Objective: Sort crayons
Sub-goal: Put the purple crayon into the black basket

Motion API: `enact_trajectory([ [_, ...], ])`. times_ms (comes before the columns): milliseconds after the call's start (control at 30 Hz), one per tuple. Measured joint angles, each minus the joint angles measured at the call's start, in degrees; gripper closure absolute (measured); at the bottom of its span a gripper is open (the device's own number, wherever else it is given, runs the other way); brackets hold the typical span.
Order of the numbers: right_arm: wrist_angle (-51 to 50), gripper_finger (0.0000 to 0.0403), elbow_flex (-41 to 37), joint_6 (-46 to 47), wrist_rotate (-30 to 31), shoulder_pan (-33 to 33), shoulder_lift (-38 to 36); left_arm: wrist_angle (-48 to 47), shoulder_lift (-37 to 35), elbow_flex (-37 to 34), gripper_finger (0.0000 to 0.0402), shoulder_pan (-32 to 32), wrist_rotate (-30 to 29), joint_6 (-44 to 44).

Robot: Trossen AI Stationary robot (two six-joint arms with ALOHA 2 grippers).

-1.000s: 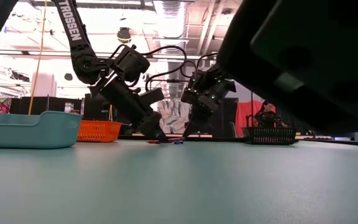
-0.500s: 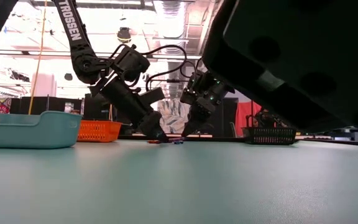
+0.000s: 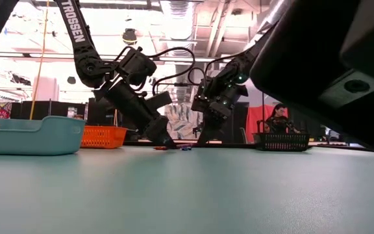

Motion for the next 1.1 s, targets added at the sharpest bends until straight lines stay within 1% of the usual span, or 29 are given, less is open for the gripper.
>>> enact_trajectory([
  [233,-0.32,0.0275,0.0,-0.87,2.46,0.87,0.0,0.64,-0.02,0.0,0.0239,0.0,0.14,-0.02],
  [400,-0.18,0.0275,0.0,-0.83,3.34,1.05,-0.02,1.87,-0.02,0.0,0.0239,0.0,2.36,-0.57],
  [533,0.04,0.0274,0.0,0.09,4.02,1.21,-0.02,1.93,-0.02,0.0,0.0239,-0.02,2.49,-0.63],
  [667,0.19,0.0274,0.64,1.87,0.42,1.27,-0.05,1.88,-0.04,0.0,0.0239,0.0,3.53,-1.28],
  [900,-0.02,0.0275,0.7,3.47,-1.82,1.02,-0.09,1.86,-0.04,0.0,0.0239,-0.02,3.78,-1.37],
  [1100,-0.06,0.0286,0.7,3.67,-1.72,0.72,-0.09,2.86,-0.04,0.0,0.0239,-0.02,3.76,-0.96],
])
